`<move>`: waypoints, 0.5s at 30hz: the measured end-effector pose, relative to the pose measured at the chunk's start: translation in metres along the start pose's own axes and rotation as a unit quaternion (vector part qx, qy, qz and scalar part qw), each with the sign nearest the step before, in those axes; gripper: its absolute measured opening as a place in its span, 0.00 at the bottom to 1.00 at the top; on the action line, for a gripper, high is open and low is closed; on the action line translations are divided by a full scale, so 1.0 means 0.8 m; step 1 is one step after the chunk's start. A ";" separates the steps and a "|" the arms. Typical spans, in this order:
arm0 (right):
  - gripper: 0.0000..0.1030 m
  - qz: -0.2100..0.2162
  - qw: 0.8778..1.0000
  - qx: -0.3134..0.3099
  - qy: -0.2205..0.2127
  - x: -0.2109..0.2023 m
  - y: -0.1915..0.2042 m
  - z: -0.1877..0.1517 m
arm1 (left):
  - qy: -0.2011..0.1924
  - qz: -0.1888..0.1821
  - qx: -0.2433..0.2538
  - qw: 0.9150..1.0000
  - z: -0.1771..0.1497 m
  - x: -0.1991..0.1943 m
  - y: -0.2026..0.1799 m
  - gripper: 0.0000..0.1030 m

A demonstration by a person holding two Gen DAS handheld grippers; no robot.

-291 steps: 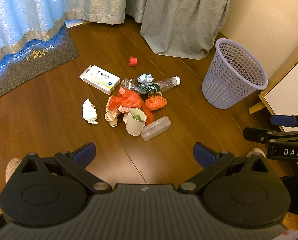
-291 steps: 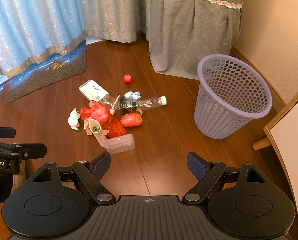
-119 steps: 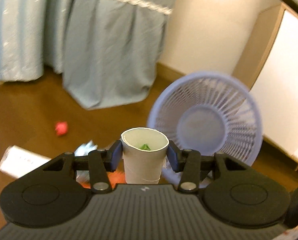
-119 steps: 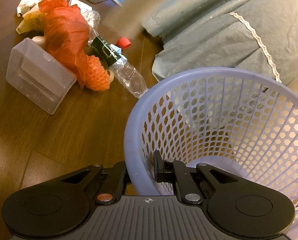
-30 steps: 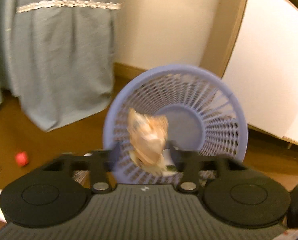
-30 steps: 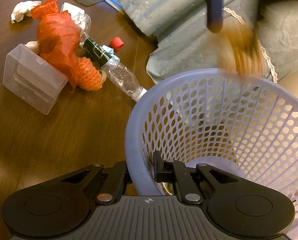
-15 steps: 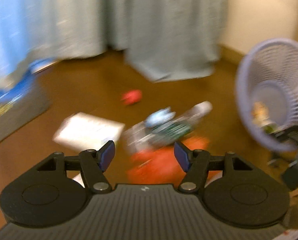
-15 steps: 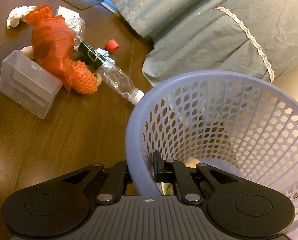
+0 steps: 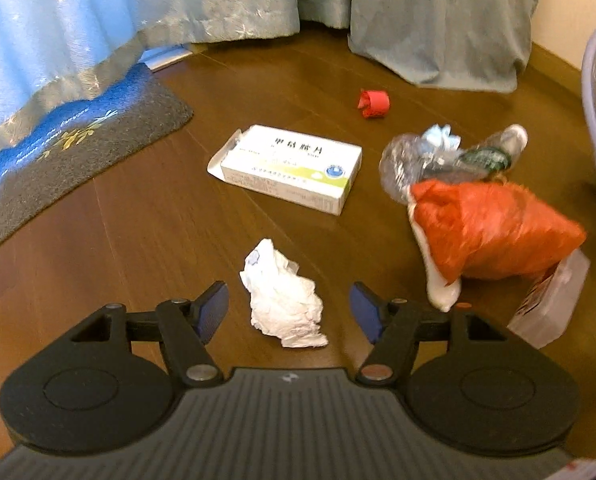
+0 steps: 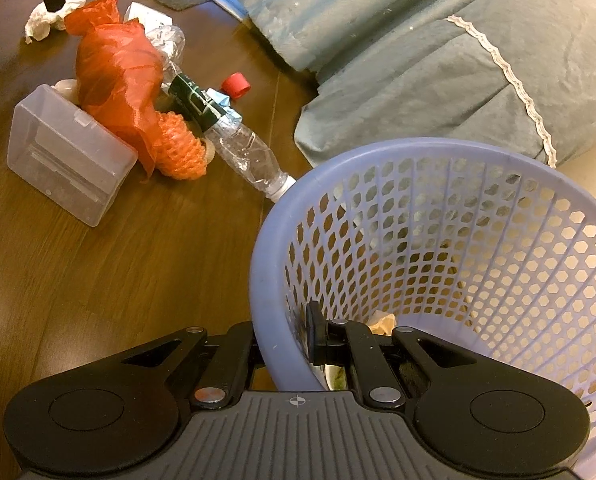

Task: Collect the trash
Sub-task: 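Grasp the crumpled white tissue with the left gripper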

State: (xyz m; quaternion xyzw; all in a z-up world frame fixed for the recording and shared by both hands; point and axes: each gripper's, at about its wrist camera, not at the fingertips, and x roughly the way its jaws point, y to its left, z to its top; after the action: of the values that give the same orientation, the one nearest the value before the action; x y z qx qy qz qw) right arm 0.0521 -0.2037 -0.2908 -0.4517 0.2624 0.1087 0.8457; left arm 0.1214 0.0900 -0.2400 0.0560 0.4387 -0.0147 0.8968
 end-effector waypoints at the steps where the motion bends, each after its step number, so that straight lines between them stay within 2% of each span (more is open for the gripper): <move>1: 0.04 0.000 1.000 -0.001 0.000 0.000 0.001 0.000 | 0.005 0.003 0.004 1.000 -0.002 0.004 0.000 0.60; 4: 0.04 0.000 1.000 -0.003 0.000 0.000 0.003 0.000 | 0.014 0.011 0.010 1.000 -0.006 0.015 0.004 0.54; 9: 0.04 0.000 1.000 -0.002 0.002 0.001 0.003 0.000 | 0.017 0.008 0.013 1.000 -0.004 0.022 0.007 0.52; 15: 0.04 0.000 1.000 -0.002 0.002 0.000 0.003 0.000 | 0.034 -0.002 0.023 0.999 -0.003 0.034 0.005 0.37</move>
State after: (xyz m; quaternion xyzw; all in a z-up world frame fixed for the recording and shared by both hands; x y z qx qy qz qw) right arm 0.0512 -0.2025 -0.2928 -0.4537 0.2641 0.1086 0.8442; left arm 0.1366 0.0946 -0.2621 0.0765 0.4682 -0.0244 0.8800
